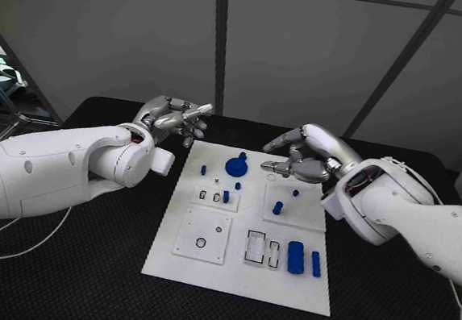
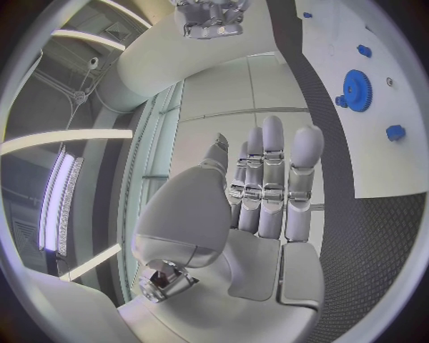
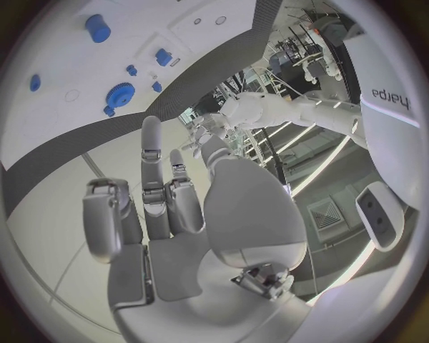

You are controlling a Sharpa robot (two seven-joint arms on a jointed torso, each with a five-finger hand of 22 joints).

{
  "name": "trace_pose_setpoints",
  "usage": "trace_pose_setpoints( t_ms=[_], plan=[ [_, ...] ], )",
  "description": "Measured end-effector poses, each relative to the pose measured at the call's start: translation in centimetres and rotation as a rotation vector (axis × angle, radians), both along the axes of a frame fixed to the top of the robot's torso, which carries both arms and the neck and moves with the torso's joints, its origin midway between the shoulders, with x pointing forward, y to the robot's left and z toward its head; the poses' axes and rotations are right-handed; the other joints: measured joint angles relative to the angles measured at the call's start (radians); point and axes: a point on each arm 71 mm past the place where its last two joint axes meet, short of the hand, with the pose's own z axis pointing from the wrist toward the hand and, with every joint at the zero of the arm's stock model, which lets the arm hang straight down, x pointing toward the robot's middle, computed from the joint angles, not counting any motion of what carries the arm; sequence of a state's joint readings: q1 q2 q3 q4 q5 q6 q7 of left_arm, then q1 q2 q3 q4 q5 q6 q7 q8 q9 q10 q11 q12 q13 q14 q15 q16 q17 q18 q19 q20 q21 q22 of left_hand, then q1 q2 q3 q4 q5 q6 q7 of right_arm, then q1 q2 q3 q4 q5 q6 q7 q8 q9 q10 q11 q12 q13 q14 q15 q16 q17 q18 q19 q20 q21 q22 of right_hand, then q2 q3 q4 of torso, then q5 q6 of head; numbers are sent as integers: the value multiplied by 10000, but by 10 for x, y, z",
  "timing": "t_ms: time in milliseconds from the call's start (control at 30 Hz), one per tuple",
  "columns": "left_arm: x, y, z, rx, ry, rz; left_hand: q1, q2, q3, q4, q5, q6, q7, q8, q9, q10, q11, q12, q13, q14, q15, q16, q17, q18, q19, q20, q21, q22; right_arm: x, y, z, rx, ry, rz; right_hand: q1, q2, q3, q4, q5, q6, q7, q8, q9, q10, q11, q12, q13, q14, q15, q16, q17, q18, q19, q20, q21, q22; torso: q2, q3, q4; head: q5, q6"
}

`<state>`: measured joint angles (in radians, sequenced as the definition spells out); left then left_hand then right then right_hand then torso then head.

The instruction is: Assemble the parts on the task board

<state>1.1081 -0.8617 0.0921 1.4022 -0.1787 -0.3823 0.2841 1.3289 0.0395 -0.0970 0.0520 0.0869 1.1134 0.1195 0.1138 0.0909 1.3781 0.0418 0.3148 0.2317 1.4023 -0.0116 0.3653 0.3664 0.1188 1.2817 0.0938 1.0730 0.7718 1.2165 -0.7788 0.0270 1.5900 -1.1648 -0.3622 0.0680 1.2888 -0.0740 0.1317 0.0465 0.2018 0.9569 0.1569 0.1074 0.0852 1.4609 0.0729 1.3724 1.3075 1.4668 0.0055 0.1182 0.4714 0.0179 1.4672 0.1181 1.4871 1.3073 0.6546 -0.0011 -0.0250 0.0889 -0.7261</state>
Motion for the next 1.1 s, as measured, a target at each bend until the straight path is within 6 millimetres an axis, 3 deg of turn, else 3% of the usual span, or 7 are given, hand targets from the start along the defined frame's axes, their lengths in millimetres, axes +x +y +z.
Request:
trace_pose_setpoints(
  t_ms=[100,267,367,467,833,900,1100],
  plan=[
    [1,-1,-1,645,382,-379,-202,-98,-182,134,0,113,-113,167,177,28,-98,1302,1183,152,-152,222,485,-104,662,-132,1675,2200,4,-17,7,492,401,-272,157,157,38,-38,-63,25,-25,8,-1,-662,-51,-1468,0,0,0,0,0,395,-623,-97,-1281,0,-40,1,-17,1,1],
    [-2,-13,-5,2395,1311,-1637,-637,59,-576,645,1,189,-275,941,838,53,-306,7277,7227,132,-192,241,1262,-418,996,-189,3024,4086,15,-48,18,1571,1051,-1020,393,203,284,-160,225,153,-60,50,-11,-2134,-106,-5664,-2447,1,-78,0,-1,913,-2015,-176,-4050,-1846,-105,12,-44,10,-37],
    [-3,-23,-5,3634,1761,-2451,-862,146,-854,975,1,85,-371,1528,1317,174,-301,9090,9146,132,-192,167,1589,-417,1209,-220,3421,4745,19,-65,20,2265,1362,-1458,456,140,481,-188,305,153,-60,50,-35,-2738,-133,-7662,-3978,-1,-76,0,-1,1242,-2675,-194,-5706,-3265,-116,19,-47,11,-46],
    [-3,-32,-3,4842,2151,-3090,-947,238,-1079,1256,2,-195,-361,1981,1697,172,-299,9608,9747,113,-210,104,1817,-417,1299,-205,3608,5087,23,-77,21,2881,1569,-1795,528,68,726,-164,305,156,-63,50,-46,-2985,-124,-8879,-5014,-1,-76,0,1,1614,-3616,-184,-7916,-5041,-128,26,-52,29,-58],
    [-4,-65,-14,8700,3561,-4548,-800,384,-1292,1468,3,-1059,-230,2520,2257,-668,-194,8691,8773,112,-210,-109,2212,-430,1649,-226,3585,5149,32,-85,21,4144,1975,-2183,461,-302,1161,171,510,-146,179,-189,-88,-2182,130,-12681,-9448,-16,60,0,47,1611,-3390,46,-11325,-7727,-110,43,-57,88,-126],
    [-4,-72,-15,9099,3706,-4709,-799,384,-1327,1503,3,-1129,-229,2590,2302,-668,-194,8690,8780,112,-209,-150,2247,-1036,1754,-249,3613,5296,34,-85,21,4211,1980,-2197,453,-310,1201,210,602,-146,179,-148,-89,-2025,148,-12882,-9852,-2,73,0,47,1610,-3165,35,-11631,-8015,-105,39,-57,99,-145],
    [-4,-84,-20,9948,3981,-4991,-855,436,-1553,1729,3,-1239,-266,3093,2650,-271,-219,9440,9579,112,-209,-246,2379,-570,1780,-221,4096,5363,37,-82,20,4237,1948,-2185,453,-310,1201,210,682,-77,173,-95,-66,-1904,164,-13002,-10349,-1,73,-92,45,1610,-2873,51,-12019,-8397,-93,40,-57,144,-198]
  ],
)
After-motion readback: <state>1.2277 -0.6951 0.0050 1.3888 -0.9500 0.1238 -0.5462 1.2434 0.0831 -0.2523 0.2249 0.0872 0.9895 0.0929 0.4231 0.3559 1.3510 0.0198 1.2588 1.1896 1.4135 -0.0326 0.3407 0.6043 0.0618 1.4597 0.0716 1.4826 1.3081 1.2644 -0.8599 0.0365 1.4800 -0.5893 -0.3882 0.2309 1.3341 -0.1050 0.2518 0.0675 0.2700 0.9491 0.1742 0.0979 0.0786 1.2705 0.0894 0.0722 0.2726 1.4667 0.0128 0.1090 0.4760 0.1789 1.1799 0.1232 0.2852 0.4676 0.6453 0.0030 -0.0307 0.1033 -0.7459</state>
